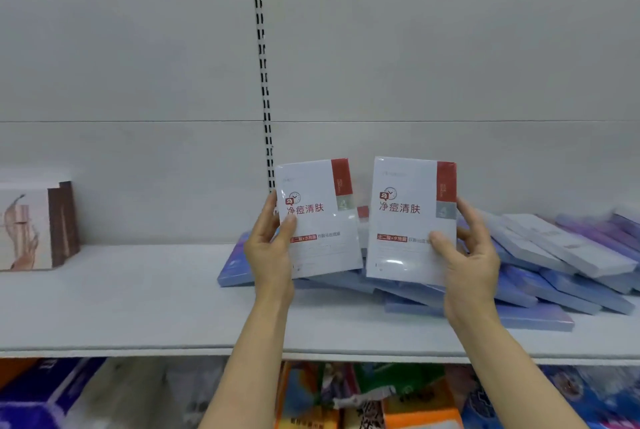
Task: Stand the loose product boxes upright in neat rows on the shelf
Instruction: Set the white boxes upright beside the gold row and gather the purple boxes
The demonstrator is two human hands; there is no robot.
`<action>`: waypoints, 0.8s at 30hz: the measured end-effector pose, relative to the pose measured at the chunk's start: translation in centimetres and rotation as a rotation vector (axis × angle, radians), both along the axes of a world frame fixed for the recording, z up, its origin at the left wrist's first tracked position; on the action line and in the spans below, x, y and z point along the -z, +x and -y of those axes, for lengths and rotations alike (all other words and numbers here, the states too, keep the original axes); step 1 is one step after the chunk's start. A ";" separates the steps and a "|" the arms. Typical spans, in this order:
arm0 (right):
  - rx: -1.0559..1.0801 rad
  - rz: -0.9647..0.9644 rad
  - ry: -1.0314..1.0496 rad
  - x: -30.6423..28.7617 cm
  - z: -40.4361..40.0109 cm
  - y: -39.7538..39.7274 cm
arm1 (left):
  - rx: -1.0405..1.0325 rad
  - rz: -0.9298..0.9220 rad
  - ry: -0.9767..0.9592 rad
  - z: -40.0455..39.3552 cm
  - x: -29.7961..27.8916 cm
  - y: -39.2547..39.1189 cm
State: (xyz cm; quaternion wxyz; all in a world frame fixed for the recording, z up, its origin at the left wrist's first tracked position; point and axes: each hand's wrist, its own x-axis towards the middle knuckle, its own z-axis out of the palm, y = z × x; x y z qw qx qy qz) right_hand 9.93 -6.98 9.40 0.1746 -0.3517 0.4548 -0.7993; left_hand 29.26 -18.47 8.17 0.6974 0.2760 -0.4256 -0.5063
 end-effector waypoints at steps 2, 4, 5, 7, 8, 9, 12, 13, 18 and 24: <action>0.013 0.009 0.005 0.1 0.5 2.4 | -0.001 0.018 0.001 0.3 0.2 2.5; 0.019 0.040 0.006 0.3 1.2 5.1 | 0.009 0.018 0.010 0.8 0.2 5.4; 0.017 0.054 0.008 0.5 1.6 6.4 | 0.012 0.020 0.017 1.1 0.2 6.9; 0.003 0.077 0.020 1.0 2.5 9.2 | 0.015 0.034 0.037 1.7 0.3 9.8; -0.005 0.090 0.024 1.2 2.9 10.6 | 0.019 0.038 0.047 2.1 0.4 11.3; -0.013 0.104 0.021 1.4 3.3 11.9 | 0.025 0.039 0.055 2.4 0.5 12.8; -0.045 0.153 0.011 2.2 4.1 15.6 | 0.034 0.060 0.063 3.0 0.9 16.5; -0.051 0.163 0.022 2.5 4.4 16.7 | 0.034 0.065 0.070 3.1 1.1 17.6; -0.098 0.179 0.069 3.6 5.3 20.9 | 0.014 0.049 0.113 3.4 2.1 22.5; -0.165 0.142 0.092 4.1 6.2 23.3 | -0.062 0.049 0.144 3.5 3.2 26.2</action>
